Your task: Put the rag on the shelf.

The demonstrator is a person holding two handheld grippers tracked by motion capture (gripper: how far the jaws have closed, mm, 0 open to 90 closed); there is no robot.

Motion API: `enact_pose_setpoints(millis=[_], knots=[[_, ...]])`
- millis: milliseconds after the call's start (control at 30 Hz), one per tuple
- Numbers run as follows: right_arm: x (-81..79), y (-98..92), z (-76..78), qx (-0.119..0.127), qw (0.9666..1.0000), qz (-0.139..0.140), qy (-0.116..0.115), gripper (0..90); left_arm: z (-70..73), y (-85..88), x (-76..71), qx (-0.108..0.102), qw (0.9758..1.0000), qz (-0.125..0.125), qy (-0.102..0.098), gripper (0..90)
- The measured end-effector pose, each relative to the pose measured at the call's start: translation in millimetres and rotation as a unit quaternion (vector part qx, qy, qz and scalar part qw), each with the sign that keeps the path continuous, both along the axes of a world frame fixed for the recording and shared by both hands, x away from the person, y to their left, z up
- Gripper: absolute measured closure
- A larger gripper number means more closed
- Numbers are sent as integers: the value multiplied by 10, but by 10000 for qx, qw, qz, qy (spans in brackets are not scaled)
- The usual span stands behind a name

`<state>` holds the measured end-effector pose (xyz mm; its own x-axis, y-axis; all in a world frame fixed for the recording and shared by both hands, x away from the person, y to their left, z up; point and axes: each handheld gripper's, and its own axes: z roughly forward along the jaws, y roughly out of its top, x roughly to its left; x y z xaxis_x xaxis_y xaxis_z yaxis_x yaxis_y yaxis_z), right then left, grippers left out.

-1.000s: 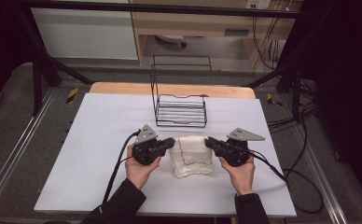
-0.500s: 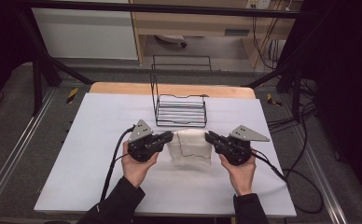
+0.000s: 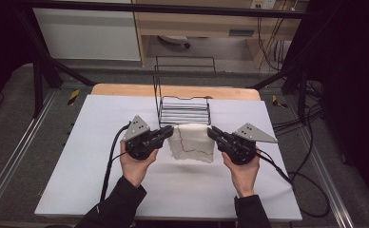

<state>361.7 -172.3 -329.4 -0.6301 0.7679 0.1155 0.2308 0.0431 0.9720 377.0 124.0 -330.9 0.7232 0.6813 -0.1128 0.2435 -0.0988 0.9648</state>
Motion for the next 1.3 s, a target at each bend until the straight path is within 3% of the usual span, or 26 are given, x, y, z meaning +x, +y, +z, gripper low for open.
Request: enact_pose_setpoints(millis=[433,1300], knots=[[21,60,207,160,9993,-90,-338,828,200,45,24,-254,9993,84,-270,847],[124,181,557,365,9957,-241,-815,829,631,128,129,-465,9959,248,-729,848]])
